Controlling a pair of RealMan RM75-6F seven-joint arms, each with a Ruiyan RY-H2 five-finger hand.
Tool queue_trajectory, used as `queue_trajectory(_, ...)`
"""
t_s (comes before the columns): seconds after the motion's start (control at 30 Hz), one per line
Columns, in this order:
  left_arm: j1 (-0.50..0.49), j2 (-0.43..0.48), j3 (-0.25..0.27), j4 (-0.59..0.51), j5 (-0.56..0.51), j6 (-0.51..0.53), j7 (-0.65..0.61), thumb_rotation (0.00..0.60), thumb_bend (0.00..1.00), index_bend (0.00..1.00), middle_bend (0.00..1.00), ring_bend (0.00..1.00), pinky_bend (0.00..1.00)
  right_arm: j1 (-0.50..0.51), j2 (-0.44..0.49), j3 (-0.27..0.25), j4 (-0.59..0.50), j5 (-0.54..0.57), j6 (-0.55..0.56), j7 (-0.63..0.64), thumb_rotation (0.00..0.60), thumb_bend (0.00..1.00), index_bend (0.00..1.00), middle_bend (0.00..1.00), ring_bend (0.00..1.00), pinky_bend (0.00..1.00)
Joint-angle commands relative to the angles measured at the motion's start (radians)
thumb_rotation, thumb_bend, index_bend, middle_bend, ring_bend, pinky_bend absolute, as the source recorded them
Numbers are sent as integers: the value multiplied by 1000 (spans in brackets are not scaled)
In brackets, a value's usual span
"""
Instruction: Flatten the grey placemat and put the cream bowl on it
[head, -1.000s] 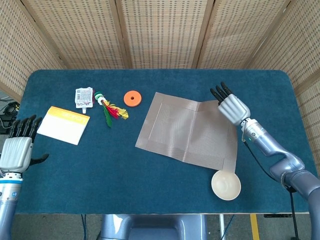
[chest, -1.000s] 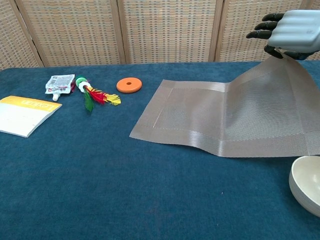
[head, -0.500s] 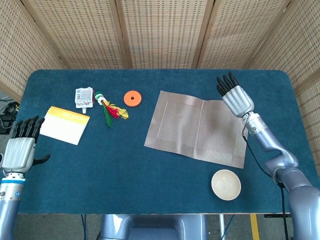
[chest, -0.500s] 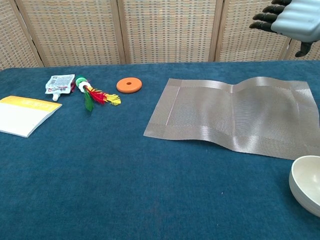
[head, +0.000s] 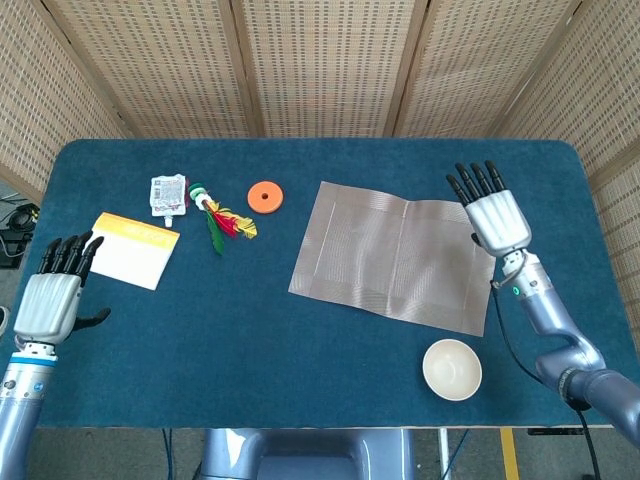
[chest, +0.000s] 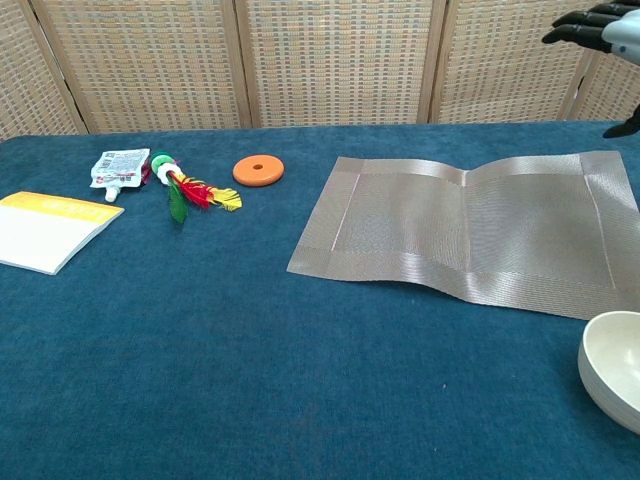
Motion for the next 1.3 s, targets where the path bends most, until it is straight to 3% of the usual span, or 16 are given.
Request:
queue_trajectory(0.03,-26,-28,4,63,55,-19,-59,600,0,0,0,0,0,-135,138,-26,-234,28,106,26,600,0,0,0,0,0)
queue_trajectory(0.1,-52,-48,10,110,87,-51,-109,600,0,0,0,0,0,-201,192,-53,-349,35,153,25,600,0,0,0,0,0)
queue_trajectory(0.27,-114,-77,6,156,114,-131,-162,600,0,0,0,0,0,-311,259,-117,-498,30,221,53,600,0,0,0,0,0)
queue_trajectory(0.47,-236,-148,-15,234,140,-266,-184,600,0,24,0,0,0,-423,259,-152,-567,19,342,64,600,0,0,0,0,0)
queue_trajectory(0.67,-367,-263,-32,352,171,-388,-214,600,27,141,0,0,0,-487,214,-155,-576,8,428,31,600,0,0,0,0,0)
queue_trajectory(0.8,-437,-353,-39,436,185,-435,-242,600,179,220,0,0,0,-507,199,-153,-581,6,443,32,600,0,0,0,0,0)
queue_trajectory(0.9,-486,-427,-50,506,177,-472,-276,600,216,265,0,0,0,-519,197,-146,-580,3,451,51,600,0,6,0,0,0)
queue_trajectory(1.3,-627,-603,-68,706,134,-593,-209,600,231,285,0,0,0,-536,206,-122,-574,-1,447,77,600,0,14,0,0,0)
